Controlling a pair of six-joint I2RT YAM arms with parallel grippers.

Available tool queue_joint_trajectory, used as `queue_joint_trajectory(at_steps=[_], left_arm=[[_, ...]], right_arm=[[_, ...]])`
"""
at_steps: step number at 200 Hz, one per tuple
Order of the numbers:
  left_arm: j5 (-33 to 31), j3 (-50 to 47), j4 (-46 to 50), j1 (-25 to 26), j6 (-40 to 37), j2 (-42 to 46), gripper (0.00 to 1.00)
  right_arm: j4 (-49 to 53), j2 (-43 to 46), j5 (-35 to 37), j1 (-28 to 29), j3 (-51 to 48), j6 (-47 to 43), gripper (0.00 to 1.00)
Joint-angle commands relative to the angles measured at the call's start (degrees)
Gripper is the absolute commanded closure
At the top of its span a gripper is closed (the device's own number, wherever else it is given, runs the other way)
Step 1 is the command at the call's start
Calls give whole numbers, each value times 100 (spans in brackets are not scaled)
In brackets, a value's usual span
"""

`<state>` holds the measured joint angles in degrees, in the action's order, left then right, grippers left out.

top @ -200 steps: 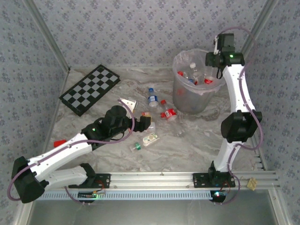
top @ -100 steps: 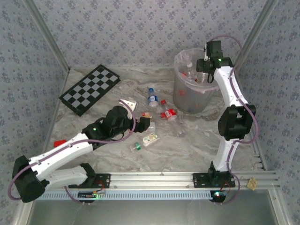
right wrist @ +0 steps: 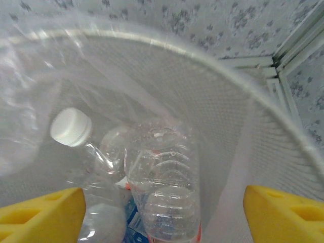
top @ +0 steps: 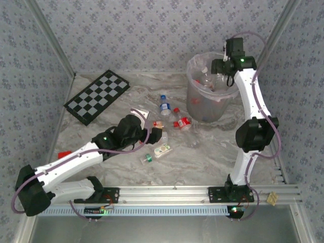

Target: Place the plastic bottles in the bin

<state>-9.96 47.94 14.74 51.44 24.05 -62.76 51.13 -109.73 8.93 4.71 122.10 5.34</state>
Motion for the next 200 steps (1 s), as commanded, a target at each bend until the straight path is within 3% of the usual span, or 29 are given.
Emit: queue_joint_trajectory(at_steps=[1, 30, 54, 82, 105, 130, 156, 200], left_arm=[[-74, 281, 196, -2, -41, -123, 4], [88, 339, 146, -1, -21, -290, 4], [151, 352, 233, -2, 37, -319, 4], [72, 266, 270, -2, 141, -288, 4], [95, 205, 279, -2, 161, -277, 4], [103, 250, 412, -2, 144, -280, 4], [35, 259, 489, -11, 132, -289, 4], [-102, 361, 521, -90, 365, -523, 4]], right_arm=[[468, 408, 100, 12, 516, -16, 16], [494, 365, -64, -74, 587, 76, 21], [512, 394, -142, -69, 378, 176, 35], [106, 721, -247, -44, -719, 366, 51], [-273, 891, -365, -123, -1513, 559, 55], [-385, 925, -386, -119, -1734, 585, 55], [-281, 992, -331, -119, -1341, 500, 53], [13, 1327, -333, -103, -571, 301, 28]])
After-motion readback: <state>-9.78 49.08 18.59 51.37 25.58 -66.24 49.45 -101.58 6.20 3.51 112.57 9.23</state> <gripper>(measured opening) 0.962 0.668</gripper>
